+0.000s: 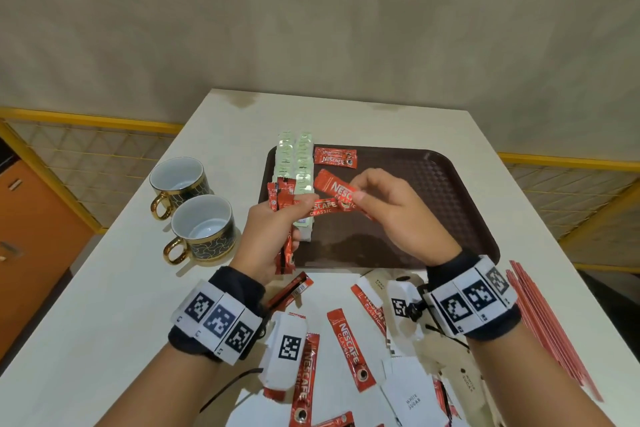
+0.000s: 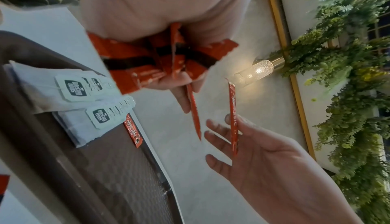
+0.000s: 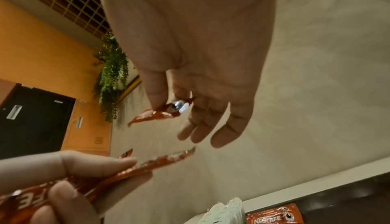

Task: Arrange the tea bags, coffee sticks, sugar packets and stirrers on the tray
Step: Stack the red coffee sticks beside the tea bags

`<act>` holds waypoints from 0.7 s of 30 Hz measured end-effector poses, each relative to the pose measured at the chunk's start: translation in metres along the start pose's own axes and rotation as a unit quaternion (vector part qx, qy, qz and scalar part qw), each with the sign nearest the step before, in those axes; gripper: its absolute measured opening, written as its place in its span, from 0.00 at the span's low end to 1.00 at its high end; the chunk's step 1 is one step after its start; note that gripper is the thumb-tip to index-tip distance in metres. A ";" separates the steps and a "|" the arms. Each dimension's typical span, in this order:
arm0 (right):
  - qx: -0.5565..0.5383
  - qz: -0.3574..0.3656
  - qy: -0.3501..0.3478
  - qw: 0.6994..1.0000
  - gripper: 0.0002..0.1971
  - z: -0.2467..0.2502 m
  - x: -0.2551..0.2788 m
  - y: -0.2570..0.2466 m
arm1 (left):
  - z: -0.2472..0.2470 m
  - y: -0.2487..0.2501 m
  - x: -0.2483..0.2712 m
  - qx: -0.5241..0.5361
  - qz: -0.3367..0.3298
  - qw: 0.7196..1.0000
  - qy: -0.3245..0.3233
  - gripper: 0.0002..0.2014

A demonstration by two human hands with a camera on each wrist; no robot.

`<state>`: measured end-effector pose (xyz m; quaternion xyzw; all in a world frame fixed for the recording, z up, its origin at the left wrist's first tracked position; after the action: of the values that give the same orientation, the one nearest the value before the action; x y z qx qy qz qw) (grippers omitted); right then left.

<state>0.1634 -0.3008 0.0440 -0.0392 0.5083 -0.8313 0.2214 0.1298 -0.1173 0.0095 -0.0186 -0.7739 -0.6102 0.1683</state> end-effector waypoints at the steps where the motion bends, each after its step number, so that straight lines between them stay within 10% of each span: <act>1: 0.024 0.002 -0.017 1.000 0.06 0.001 0.000 0.001 | 0.000 0.000 0.000 0.001 0.002 1.000 -0.006 0.11; 10: 0.022 -0.020 -0.069 0.997 0.02 0.005 -0.001 0.000 | -0.003 0.007 0.006 0.053 0.024 0.996 -0.063 0.18; 21: 0.044 -0.007 -0.048 0.998 0.09 0.004 0.001 -0.003 | -0.002 0.006 0.008 -0.086 -0.075 0.993 0.016 0.09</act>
<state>0.1628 -0.3030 0.0478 -0.0726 0.4595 -0.8517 0.2413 0.1243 -0.1187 0.0180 0.0346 -0.7151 -0.6856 0.1321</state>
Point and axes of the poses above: each hand's wrist, its own x-axis away from the middle knuckle, its own z-axis out of the back of the hand, y = z × x, the point moved 2 cm from there along -x, towards the middle knuckle, and after that the axes turned 1 degree about x, right-handed, at the moved point
